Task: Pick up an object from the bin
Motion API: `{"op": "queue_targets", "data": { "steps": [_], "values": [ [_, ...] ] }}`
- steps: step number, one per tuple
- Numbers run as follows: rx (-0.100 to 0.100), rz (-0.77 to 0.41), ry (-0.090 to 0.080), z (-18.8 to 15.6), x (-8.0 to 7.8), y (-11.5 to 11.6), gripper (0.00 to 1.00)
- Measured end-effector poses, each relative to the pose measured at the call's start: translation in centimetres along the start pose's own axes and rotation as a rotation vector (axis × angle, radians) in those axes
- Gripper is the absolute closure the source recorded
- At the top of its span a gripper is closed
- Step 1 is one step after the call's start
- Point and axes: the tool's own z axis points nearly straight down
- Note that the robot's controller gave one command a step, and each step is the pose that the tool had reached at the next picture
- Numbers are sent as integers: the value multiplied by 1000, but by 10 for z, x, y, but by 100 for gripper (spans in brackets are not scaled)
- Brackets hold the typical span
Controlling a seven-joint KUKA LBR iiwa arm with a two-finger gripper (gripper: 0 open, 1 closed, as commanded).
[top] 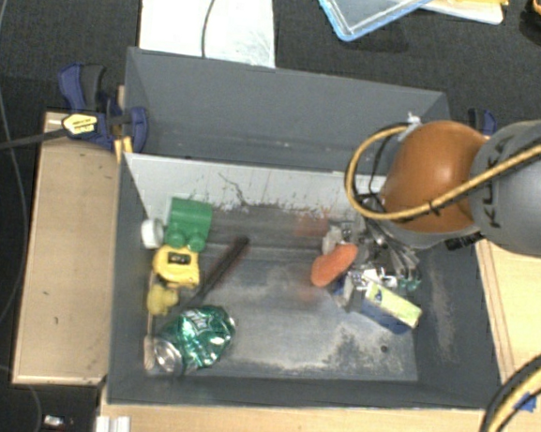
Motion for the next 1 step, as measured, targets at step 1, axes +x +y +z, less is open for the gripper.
{"op": "queue_targets", "data": {
  "steps": [1],
  "values": [
    [0, 130, -3, 35, 19, -48, 0]
  ]
}}
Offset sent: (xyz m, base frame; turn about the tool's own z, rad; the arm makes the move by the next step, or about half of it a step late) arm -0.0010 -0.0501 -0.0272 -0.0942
